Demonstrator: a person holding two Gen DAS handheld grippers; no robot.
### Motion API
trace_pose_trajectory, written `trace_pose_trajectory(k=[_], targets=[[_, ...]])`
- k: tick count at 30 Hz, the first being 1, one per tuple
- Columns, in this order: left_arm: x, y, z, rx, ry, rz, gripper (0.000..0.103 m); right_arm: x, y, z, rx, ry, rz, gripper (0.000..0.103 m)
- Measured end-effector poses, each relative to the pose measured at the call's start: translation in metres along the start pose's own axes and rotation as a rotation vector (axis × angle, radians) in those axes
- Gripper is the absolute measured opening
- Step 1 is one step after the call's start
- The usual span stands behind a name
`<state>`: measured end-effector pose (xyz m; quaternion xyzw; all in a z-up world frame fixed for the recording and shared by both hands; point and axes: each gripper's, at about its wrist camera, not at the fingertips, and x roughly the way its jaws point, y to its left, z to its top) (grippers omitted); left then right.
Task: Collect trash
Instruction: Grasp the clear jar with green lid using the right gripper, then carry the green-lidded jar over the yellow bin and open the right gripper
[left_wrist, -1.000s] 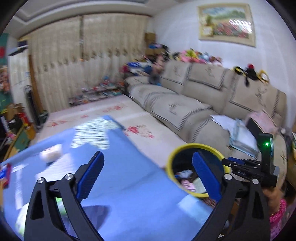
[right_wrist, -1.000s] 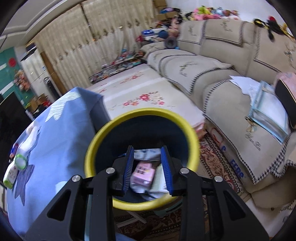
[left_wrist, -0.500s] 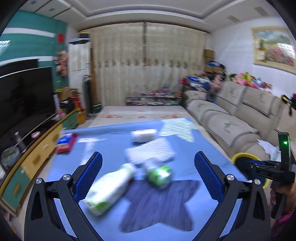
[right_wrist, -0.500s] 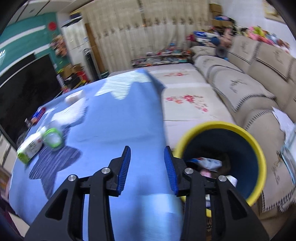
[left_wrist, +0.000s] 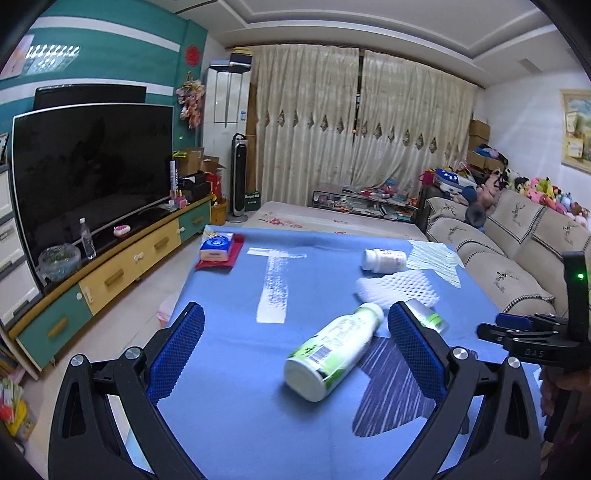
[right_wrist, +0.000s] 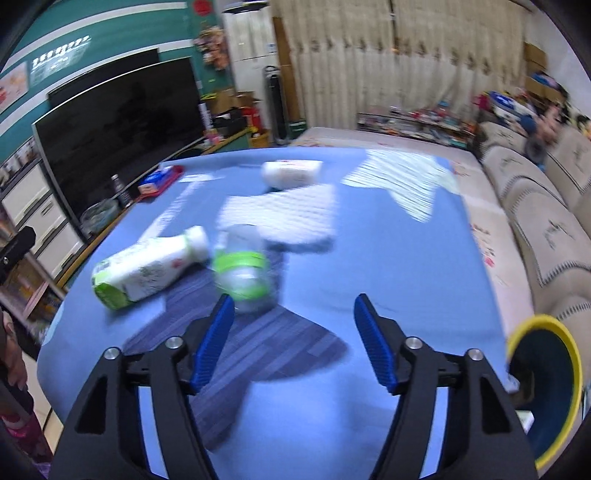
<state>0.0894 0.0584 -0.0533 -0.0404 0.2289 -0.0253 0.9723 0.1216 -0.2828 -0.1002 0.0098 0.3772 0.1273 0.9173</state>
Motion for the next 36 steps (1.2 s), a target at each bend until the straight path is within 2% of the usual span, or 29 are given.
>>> trace_pose_trajectory(k=[6, 15, 18, 27, 36], targets=[[-0.001, 0.007, -0.007, -0.023, 0.003, 0.003, 0.098, 0.039, 0.028, 0.012, -0.042, 0.046, 0.047, 0.071], [0.006, 0.000, -0.009, -0.025, 0.021, -0.006, 0.098, 0.085, 0.049, 0.015, -0.091, 0.095, 0.037, 0.070], [0.008, -0.002, -0.007, -0.021, 0.026, -0.007, 0.098, 0.087, 0.048, 0.015, -0.104, 0.100, 0.012, 0.049], [0.013, -0.011, -0.008, -0.004, 0.038, -0.011, 0.098, 0.080, 0.048, 0.009, -0.098, 0.108, 0.036, 0.049], [0.018, -0.023, -0.010, 0.017, 0.054, -0.019, 0.098, 0.031, 0.028, -0.006, -0.053, 0.040, 0.048, 0.049]])
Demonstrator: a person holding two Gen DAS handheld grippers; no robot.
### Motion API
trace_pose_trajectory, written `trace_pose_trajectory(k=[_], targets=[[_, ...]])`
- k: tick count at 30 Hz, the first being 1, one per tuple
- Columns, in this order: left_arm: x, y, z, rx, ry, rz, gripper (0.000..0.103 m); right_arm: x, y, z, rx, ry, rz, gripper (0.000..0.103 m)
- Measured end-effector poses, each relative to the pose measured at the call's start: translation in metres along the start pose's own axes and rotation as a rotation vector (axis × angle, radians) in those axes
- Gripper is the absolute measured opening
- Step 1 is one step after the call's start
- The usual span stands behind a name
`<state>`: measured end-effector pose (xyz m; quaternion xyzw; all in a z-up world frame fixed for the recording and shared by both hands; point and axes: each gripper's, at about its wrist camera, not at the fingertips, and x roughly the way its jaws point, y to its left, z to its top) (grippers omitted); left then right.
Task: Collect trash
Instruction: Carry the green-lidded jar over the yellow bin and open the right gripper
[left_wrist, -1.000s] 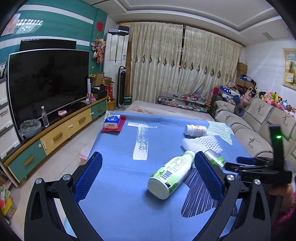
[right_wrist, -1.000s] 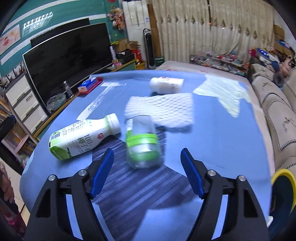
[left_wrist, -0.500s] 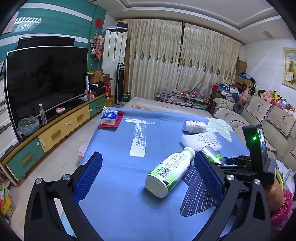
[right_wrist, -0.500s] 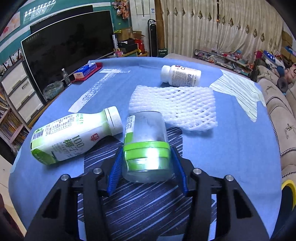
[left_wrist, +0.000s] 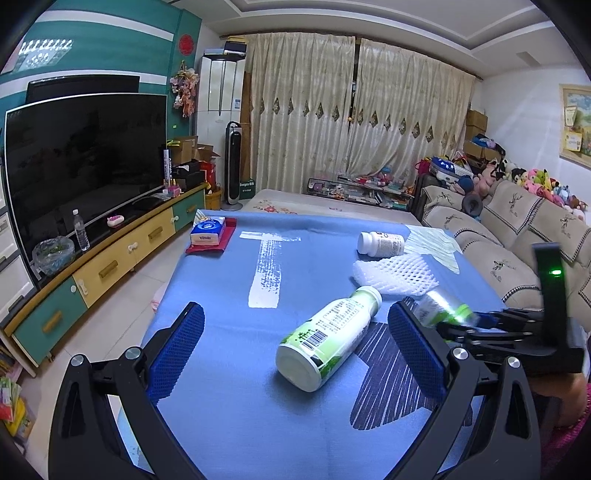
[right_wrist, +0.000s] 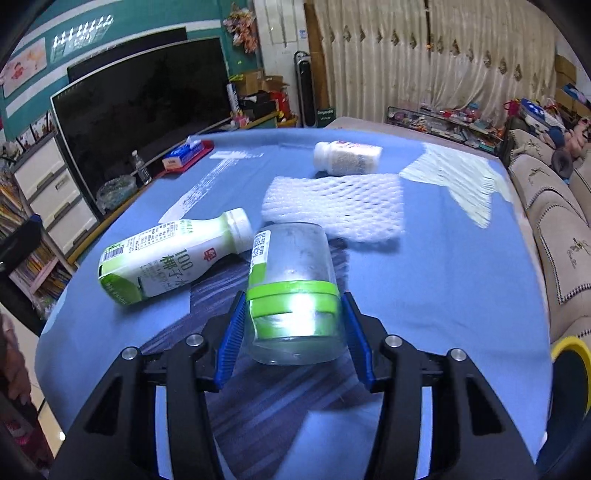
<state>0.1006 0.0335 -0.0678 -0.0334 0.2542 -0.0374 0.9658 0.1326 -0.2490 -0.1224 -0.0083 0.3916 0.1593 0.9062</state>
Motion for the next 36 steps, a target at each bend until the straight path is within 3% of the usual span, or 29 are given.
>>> trace_pose_trajectory(k=[5, 13, 18, 22, 28, 31, 36], targets=[[0.003, -0.010, 0.000, 0.023, 0.003, -0.004, 0.098, -0.036, -0.042, -0.019, 0.089, -0.042, -0.057, 0.049], [0.020, -0.022, -0.002, 0.060, 0.032, -0.015, 0.098, -0.088, -0.150, -0.061, 0.298, -0.088, -0.283, 0.049], [0.036, -0.035, -0.004, 0.090, 0.067, -0.031, 0.098, -0.101, -0.210, -0.092, 0.403, -0.064, -0.419, 0.049], [0.050, -0.046, -0.005, 0.124, 0.095, -0.031, 0.098, -0.099, -0.244, -0.117, 0.471, -0.022, -0.473, 0.049], [0.074, -0.057, -0.004, 0.136, 0.139, -0.059, 0.098, -0.091, -0.278, -0.146, 0.542, 0.039, -0.534, 0.050], [0.084, -0.061, -0.003, 0.150, 0.151, -0.056, 0.098, -0.093, -0.284, -0.150, 0.570, 0.013, -0.554, 0.064], [0.096, -0.064, -0.003, 0.188, 0.165, -0.038, 0.098, -0.099, -0.286, -0.152, 0.576, -0.008, -0.562, 0.064]])
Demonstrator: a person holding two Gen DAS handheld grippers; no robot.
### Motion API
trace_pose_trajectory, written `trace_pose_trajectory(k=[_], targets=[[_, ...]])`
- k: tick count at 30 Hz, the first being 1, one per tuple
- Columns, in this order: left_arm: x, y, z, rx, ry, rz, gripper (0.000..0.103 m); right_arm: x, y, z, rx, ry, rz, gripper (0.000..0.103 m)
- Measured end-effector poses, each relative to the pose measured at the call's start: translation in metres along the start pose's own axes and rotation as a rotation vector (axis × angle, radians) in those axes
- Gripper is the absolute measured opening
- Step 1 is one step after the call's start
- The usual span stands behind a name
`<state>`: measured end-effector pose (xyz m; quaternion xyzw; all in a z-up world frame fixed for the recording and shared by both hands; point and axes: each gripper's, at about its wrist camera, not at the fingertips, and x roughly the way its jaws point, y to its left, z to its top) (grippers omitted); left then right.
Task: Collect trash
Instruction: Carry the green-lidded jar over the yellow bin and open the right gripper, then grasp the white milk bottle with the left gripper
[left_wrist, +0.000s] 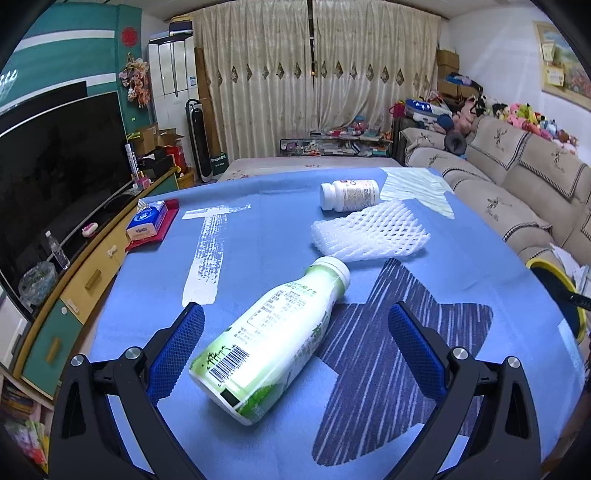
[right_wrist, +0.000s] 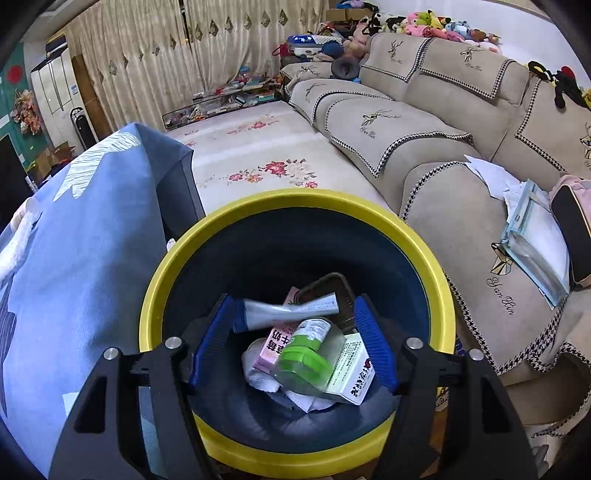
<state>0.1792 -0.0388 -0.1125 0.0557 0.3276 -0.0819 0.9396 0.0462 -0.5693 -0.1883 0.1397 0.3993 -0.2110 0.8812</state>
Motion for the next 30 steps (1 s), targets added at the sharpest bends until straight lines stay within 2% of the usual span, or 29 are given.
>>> trace_pose_trajectory(k=[6, 16, 25, 30], targets=[[0.015, 0.006, 0.003, 0.042, 0.028, -0.005, 0.098, 0.005, 0.001, -0.006, 0.005, 0.024, 0.025, 0.064], [0.061, 0.027, 0.004, 0.061, 0.165, -0.142, 0.097, 0.003, 0.017, -0.005, -0.025, 0.030, 0.056, 0.065], [0.083, 0.018, 0.002, 0.172, 0.257, -0.169, 0.075, 0.009, 0.033, -0.007, -0.058, 0.056, 0.078, 0.065], [0.086, 0.016, 0.001, 0.170, 0.279, -0.197, 0.053, 0.010, 0.039, -0.008, -0.068, 0.062, 0.094, 0.065]])
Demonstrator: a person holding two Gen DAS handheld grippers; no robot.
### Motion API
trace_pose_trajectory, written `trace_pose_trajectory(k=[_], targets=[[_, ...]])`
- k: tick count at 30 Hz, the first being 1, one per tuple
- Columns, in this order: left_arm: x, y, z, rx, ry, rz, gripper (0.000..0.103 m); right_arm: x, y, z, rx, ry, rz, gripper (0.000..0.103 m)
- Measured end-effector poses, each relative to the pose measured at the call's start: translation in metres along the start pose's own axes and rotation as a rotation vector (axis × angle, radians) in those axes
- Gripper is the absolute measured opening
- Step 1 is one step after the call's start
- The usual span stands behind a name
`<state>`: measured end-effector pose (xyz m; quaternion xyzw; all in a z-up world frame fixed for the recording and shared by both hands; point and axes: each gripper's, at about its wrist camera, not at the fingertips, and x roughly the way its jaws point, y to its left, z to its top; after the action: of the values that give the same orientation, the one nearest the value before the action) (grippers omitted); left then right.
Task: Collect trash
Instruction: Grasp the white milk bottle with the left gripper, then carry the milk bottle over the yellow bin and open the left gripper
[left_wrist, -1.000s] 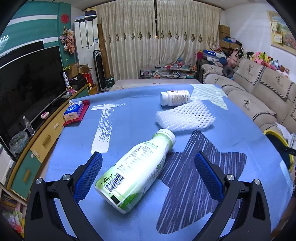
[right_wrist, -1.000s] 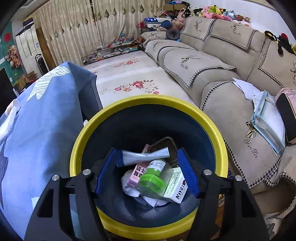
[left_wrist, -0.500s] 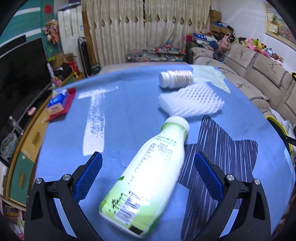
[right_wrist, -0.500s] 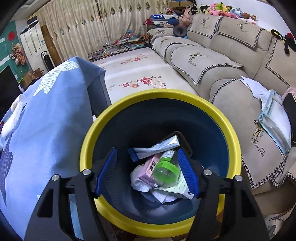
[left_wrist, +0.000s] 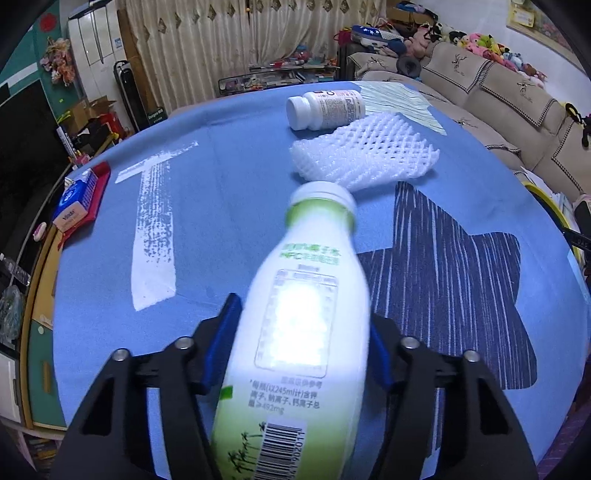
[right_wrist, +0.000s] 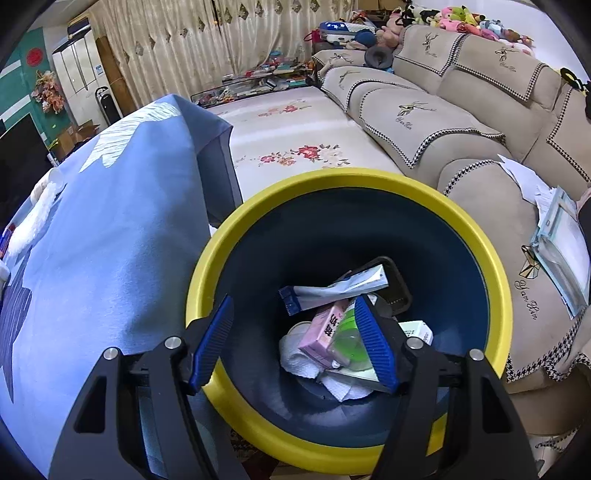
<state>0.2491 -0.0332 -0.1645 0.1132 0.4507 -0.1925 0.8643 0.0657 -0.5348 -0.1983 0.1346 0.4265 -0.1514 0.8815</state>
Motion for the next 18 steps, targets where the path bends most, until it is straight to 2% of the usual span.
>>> trace_pose_trajectory(k=[11, 18], targets=[[-0.018, -0.020, -0.002, -0.027, -0.018, -0.015, 0.051, -0.005, -0.006, -0.003, 0.013, -0.005, 0.011, 0.065], [-0.050, -0.079, 0.020, 0.057, -0.076, -0.091, 0.051, -0.018, -0.012, -0.004, 0.026, -0.032, 0.023, 0.065]])
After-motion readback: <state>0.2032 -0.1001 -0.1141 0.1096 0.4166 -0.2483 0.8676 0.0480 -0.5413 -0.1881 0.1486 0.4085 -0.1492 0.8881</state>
